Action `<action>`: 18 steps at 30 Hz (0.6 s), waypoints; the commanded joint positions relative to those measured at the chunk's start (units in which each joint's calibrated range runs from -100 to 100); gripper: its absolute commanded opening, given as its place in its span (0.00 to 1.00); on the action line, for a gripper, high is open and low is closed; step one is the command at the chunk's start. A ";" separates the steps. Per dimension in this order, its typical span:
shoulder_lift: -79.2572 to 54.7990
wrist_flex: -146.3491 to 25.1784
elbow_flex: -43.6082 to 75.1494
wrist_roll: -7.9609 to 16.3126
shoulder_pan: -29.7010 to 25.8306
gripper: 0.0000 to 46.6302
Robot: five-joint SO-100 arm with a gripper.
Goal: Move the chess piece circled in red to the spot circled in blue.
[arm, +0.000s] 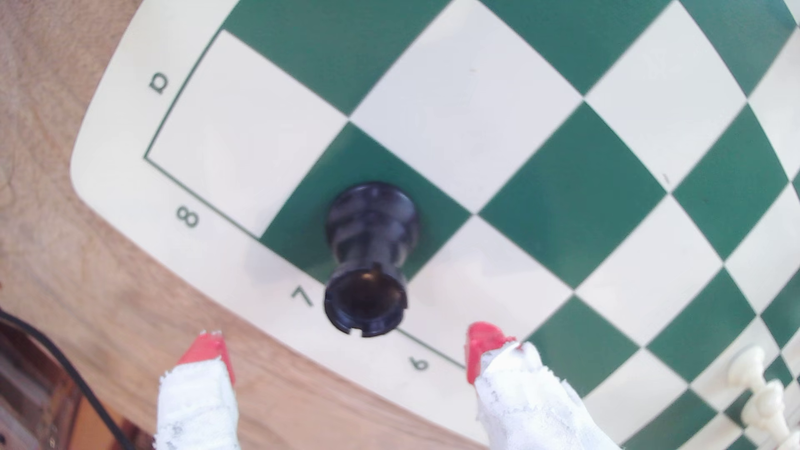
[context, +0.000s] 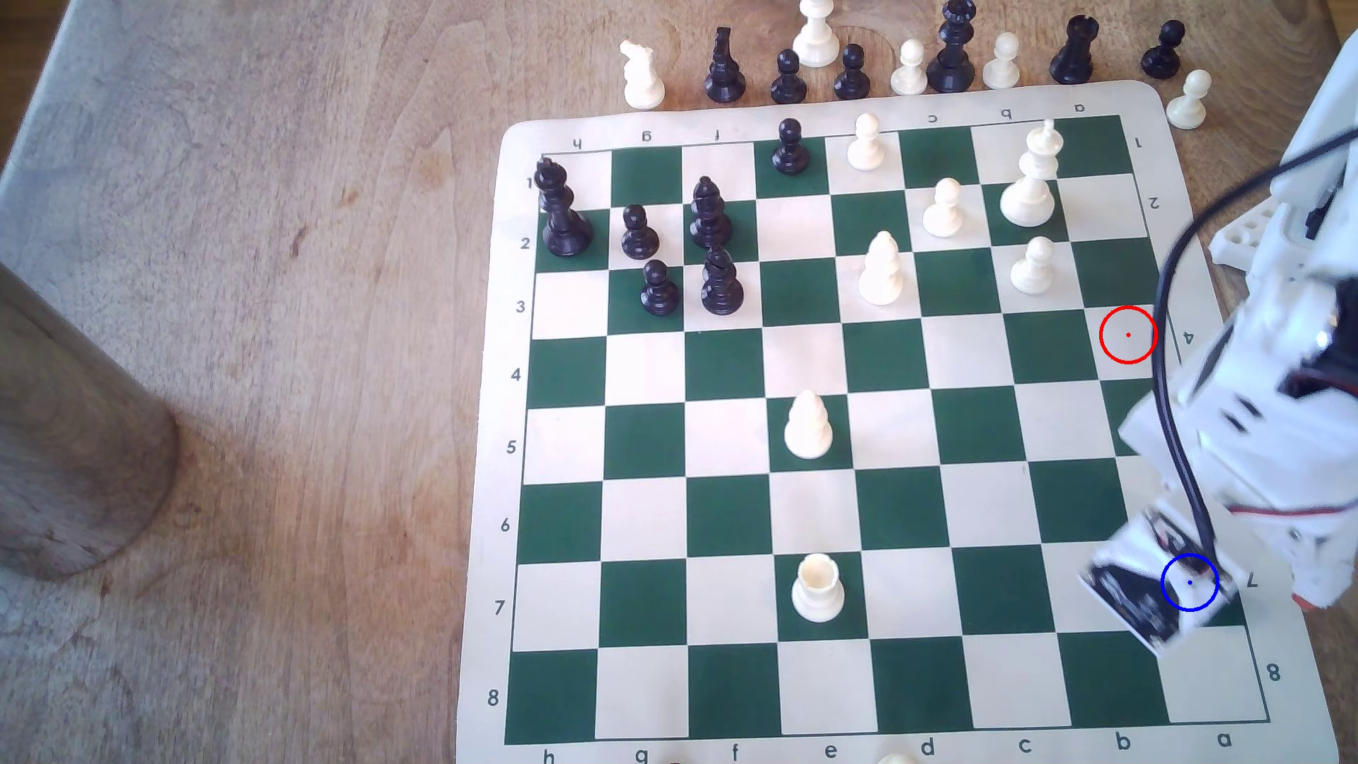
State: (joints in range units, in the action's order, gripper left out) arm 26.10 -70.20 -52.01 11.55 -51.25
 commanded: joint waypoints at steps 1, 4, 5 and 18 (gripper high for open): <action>7.86 -6.62 -0.39 -1.17 5.14 0.67; 14.82 -10.88 -2.75 -2.00 12.81 0.68; 17.62 -12.52 -3.29 -2.88 15.63 0.68; 51.74 -21.69 -12.90 -10.65 42.14 0.41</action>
State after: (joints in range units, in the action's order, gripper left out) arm 65.40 -91.08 -63.31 1.64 -14.38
